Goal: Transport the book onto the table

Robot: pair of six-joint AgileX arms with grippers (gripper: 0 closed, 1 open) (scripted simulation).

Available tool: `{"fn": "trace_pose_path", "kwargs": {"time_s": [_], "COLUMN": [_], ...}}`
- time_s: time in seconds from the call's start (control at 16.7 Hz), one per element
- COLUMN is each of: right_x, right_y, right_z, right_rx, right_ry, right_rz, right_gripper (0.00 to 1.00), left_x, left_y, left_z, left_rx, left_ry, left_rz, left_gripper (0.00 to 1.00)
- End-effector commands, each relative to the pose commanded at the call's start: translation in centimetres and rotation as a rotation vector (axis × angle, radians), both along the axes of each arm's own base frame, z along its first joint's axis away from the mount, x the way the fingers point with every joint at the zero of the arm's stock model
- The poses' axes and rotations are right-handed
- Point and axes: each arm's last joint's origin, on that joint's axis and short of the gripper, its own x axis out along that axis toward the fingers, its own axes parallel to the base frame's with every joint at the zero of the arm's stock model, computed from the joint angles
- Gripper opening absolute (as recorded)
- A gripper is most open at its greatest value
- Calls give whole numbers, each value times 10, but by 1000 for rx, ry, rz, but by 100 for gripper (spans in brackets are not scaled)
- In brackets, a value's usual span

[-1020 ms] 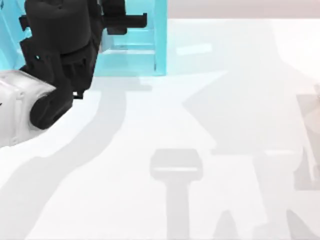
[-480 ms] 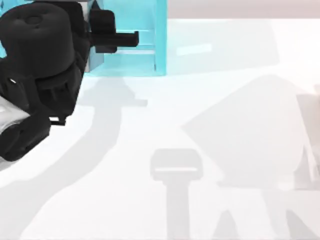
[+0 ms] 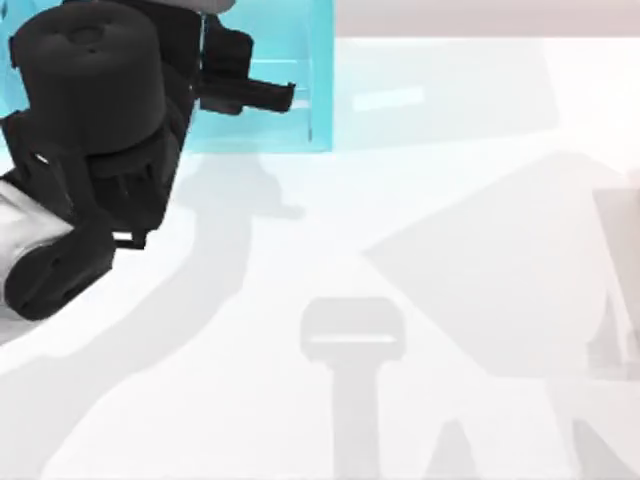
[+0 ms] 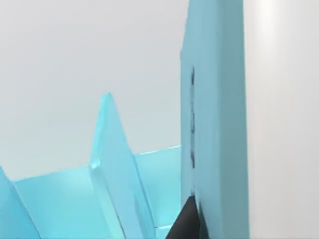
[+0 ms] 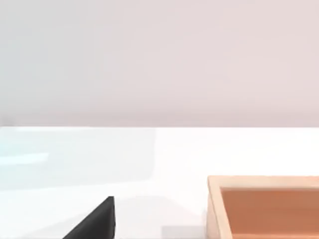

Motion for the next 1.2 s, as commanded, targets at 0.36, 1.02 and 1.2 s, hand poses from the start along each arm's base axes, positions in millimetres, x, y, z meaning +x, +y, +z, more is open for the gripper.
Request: {"fn": "trace_pose_path", "kwargs": {"time_s": [0.36, 1.02, 1.2], "right_x": [0, 0, 0], "right_y": [0, 0, 0], "right_z": [0, 0, 0], "right_rx": [0, 0, 0], "right_ry": [0, 0, 0], "right_rz": [0, 0, 0], "right_gripper": [100, 100, 100], "left_x": [-2, -21, -32], "left_y": [-30, -107, -126], "left_z": [-8, -74, -96], "left_rx": [555, 2163, 2629], "left_ry": [5, 0, -43], "left_rz": [-95, -487, -629], "left_gripper": [0, 0, 0]}}
